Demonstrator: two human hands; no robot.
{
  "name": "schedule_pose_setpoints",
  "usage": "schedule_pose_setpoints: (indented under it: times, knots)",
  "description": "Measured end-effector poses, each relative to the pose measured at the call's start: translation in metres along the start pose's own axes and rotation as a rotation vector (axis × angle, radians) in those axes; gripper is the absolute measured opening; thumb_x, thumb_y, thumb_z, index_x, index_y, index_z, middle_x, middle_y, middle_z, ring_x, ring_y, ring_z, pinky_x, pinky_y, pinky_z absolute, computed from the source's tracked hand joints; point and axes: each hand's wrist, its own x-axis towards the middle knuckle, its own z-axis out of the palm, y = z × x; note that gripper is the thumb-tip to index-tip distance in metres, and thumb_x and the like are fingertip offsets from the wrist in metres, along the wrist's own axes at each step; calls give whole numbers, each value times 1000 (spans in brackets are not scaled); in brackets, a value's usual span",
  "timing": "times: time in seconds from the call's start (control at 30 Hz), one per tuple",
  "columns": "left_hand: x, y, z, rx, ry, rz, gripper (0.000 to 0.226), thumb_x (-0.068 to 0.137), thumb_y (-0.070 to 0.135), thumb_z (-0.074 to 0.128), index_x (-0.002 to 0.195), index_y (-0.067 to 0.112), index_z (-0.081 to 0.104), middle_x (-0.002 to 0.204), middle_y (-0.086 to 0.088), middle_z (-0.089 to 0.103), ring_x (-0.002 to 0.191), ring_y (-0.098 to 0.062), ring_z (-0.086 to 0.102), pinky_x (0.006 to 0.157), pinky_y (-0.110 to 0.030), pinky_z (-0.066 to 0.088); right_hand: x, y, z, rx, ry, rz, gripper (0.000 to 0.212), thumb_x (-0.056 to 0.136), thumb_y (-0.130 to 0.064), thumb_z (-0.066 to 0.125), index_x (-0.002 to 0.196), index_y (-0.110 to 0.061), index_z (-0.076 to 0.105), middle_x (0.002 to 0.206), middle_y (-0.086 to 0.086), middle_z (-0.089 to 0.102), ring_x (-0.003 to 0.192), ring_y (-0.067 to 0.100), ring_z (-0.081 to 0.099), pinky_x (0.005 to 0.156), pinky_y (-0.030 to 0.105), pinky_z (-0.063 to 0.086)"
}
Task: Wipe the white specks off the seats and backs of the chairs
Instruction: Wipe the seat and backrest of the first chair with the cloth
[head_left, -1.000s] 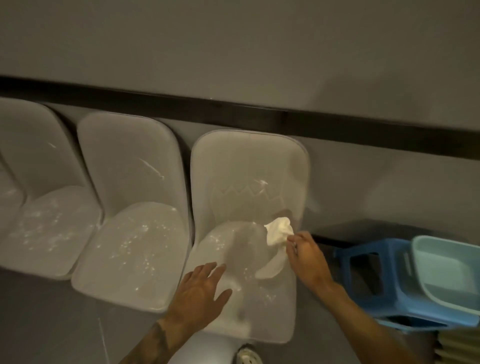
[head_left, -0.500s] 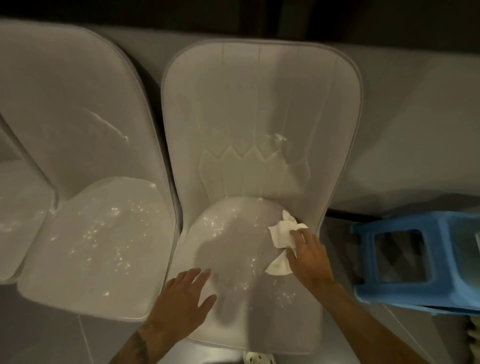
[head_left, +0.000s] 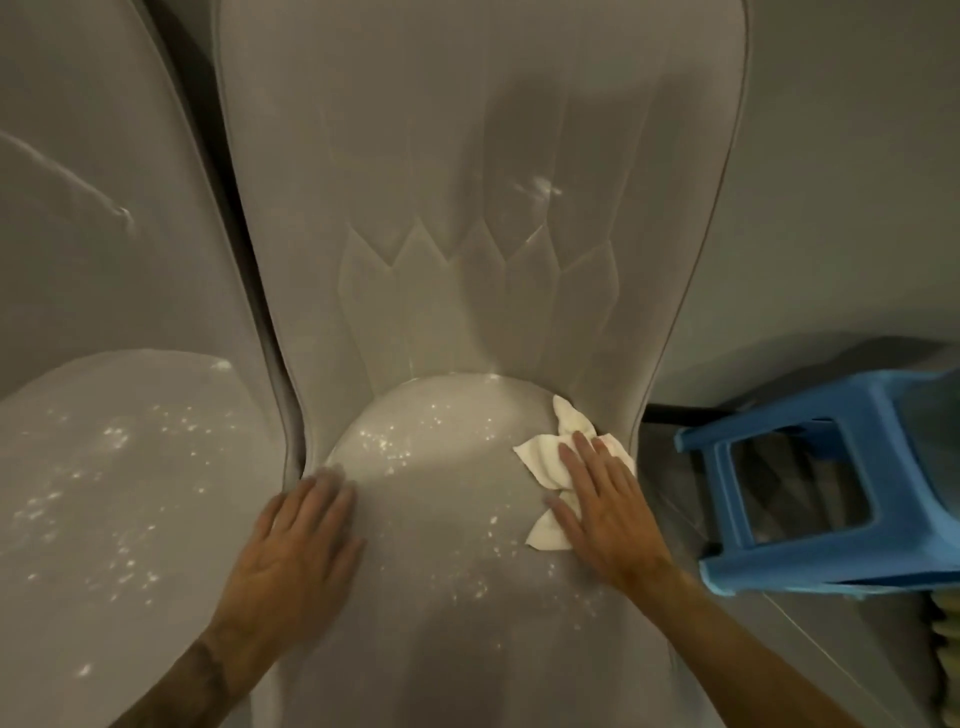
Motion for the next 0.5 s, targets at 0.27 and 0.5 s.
schedule_pose_setpoints:
  times: [0.27,0.5]
  knots:
    - [12,-43,47,-59,125,63,79,100,64,-2,164,21,18,172,0,19,158,-20,19,128,-36,4,35,-15,19,26,143,63,56,105,-45,17,158,-26,22,167,-2,9,154,21,10,126,34,6]
    - [14,-47,69,-84,290,96,68,105,53,19,158,16,40,164,0,39,149,-21,40,123,-42,24,29,-2,13,-5,208,-74,48,107,-37,36,153,-23,38,163,-1,25,149,17,27,124,25,9]
